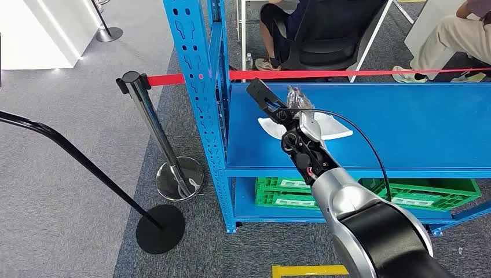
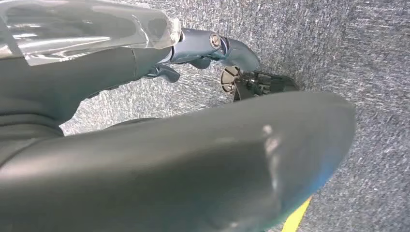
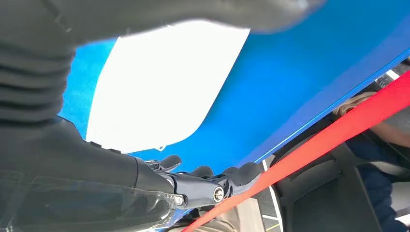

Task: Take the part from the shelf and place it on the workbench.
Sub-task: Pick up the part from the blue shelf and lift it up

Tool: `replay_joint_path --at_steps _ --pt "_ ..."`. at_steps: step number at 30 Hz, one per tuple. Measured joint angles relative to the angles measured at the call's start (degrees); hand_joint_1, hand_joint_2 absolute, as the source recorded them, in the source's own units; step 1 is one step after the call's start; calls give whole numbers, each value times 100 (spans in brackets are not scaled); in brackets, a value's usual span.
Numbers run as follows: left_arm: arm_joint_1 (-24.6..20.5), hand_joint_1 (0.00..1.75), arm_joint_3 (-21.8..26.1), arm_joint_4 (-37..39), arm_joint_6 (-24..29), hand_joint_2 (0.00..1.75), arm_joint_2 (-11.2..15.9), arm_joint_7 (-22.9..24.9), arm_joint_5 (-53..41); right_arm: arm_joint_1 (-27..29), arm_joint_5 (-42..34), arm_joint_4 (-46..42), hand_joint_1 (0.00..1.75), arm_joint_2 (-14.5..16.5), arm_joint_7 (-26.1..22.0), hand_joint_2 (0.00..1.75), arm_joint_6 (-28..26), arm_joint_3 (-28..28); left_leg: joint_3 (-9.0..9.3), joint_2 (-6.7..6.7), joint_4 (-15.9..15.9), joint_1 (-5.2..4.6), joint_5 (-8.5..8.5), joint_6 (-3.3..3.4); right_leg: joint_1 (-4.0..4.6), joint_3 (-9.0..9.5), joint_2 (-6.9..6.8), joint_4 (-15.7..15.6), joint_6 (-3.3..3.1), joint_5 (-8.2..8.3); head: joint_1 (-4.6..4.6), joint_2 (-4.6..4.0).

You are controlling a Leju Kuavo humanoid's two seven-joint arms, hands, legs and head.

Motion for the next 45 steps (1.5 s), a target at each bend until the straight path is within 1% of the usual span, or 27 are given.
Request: replay_joint_path --at_steps 3,5,8,9,11,12,13,14,16,17,18,20,21,23,25,27,28,29,30,32,34,37,39,42,43,44,45 --pt "-5 0 0 0 -13 0 3 -8 -8 -4 2 0 0 1 -21 0 -4 -42 -31 -3 140 -25 -99 -60 2 198 -6 -432 -50 151 0 0" --pt "-8 0 0 0 -26 0 5 -24 -13 2 16 0 0 -9 -48 0 -12 -92 -51 -6 192 -43 -136 -86 17 231 1 -483 -117 165 0 0" --pt "-6 0 0 -2 -32 0 5 -45 -12 3 80 -1 0 -22 -72 0 -14 -152 -130 14 324 -27 -245 -145 -28 239 -2 -484 -177 186 -14 0" --pt "-7 0 0 -3 -32 0 3 -49 -9 2 98 -2 0 -23 -80 0 -9 -169 -237 35 553 -7 -383 -190 -45 242 -4 -487 -186 190 -28 0" --pt "-7 0 0 -2 -36 0 -8 -53 2 15 108 -1 0 -27 -94 0 8 -209 -575 82 1281 45 -730 -267 -47 241 -9 -488 -192 190 -53 0" --pt "-4 0 0 -1 -39 0 -13 -54 7 31 107 -1 0 -30 -98 0 15 -231 -745 99 1624 65 -850 -286 -44 239 -12 -488 -192 189 -53 0" --pt "2 0 0 0 -43 0 -21 -54 10 52 105 0 0 -32 -97 0 19 -252 -832 107 1786 74 -870 -286 -37 238 -14 -487 -192 187 -52 0" --pt "6 0 0 1 -42 0 -29 -45 4 68 108 0 0 -33 -95 0 19 -270 -808 111 1723 74 -786 -270 -26 240 -13 -488 -192 185 -53 0" --pt "10 0 -2 2 -5 0 -40 26 -38 71 131 -4 0 -32 -89 0 19 -307 -436 105 993 36 -424 -165 -4 253 -6 -497 -194 181 -52 0" --pt "7 0 -2 1 22 44 -34 82 -61 61 157 -8 0 -33 -85 0 18 -328 -220 110 596 6 -296 -100 5 265 -3 -513 -189 181 -44 0" --pt "5 0 -3 2 45 44 -37 132 -71 52 182 -11 0 -36 -82 0 17 -351 -57 115 305 -26 -222 -43 -1 278 -2 -534 -179 181 -46 0" --pt "2 0 -2 3 80 44 -34 223 -69 49 229 -13 0 -38 -68 0 17 -390 55 120 117 -73 -231 8 -26 305 -8 -584 -137 186 -63 0" --pt "4 0 -2 4 106 0 -40 259 -77 51 250 -15 0 -34 -60 0 18 -405 94 115 65 -84 -213 27 -35 324 -11 -620 -109 194 -83 0" --pt "6 0 -1 4 153 0 -38 296 -103 47 291 -18 0 -32 -48 0 31 -446 211 127 -89 -58 -149 52 -21 314 -22 -565 -76 140 -79 0" --pt "-2 0 0 4 162 0 -43 278 -104 32 309 -19 0 -39 -47 0 61 -495 294 141 -200 -24 -99 67 0 93 -29 -81 -68 -121 -48 0" --pt "-9 0 0 5 161 0 -49 269 -101 56 317 -14 0 -47 -46 0 98 -528 299 137 -190 -24 -114 78 10 -288 -30 664 -44 -430 -26 0" --pt "-7 0 0 7 164 0 -52 269 -102 83 326 -11 0 -52 -45 0 110 -536 297 131 -172 -22 -130 75 9 -415 -31 887 -29 -474 -26 0" --pt "-3 0 0 8 168 0 -56 269 -103 106 339 -8 0 -57 -43 0 117 -541 296 123 -148 -17 -148 66 4 -444 -32 900 -16 -413 -23 0" --pt "0 0 0 8 172 0 -63 269 -104 117 355 -7 0 -60 -40 0 119 -545 294 115 -109 -8 -175 47 -4 -349 -35 670 -6 -245 -24 0" --pt "1 0 0 8 177 0 -71 269 -107 113 383 -6 0 -61 -38 0 120 -550 261 99 28 -6 -266 -24 -25 0 -45 -76 21 106 -16 0" --pt "-3 0 -1 7 184 0 -70 269 -110 115 394 -5 0 -55 -37 0 122 -554 193 84 185 -22 -354 -81 -26 181 -38 -441 -16 213 -23 0" --pt "4 0 -1 6 190 0 -67 269 -113 138 396 -5 0 -54 -32 0 126 -560 138 76 258 -15 -399 -106 -23 163 -22 -421 -116 195 -47 0" --pt "6 0 -1 6 190 0 -68 269 -113 130 397 -7 0 -44 -32 0 127 -564 25 80 475 8 -554 -166 -49 168 -22 -427 -155 204 -57 0" --pt "5 0 -1 7 190 0 -75 269 -113 125 397 -7 0 -29 -32 0 127 -568 -489 89 1521 80 -1026 -267 -61 169 -27 -432 -177 201 -70 0" --pt "7 0 -1 7 190 0 -75 269 -113 127 397 -7 0 -28 -32 0 127 -569 -637 90 1794 96 -1091 -276 -59 169 -28 -432 -178 199 -70 0" --pt "9 0 -1 7 190 0 -75 269 -113 128 397 -7 0 -28 -32 0 127 -569 -691 90 1863 103 -1051 -274 -57 171 -28 -432 -178 197 -69 0" --pt "11 0 -1 7 190 0 -75 269 -113 126 397 -7 0 -27 -32 0 127 -570 -627 89 1694 103 -908 -259 -54 176 -26 -433 -177 195 -69 0"
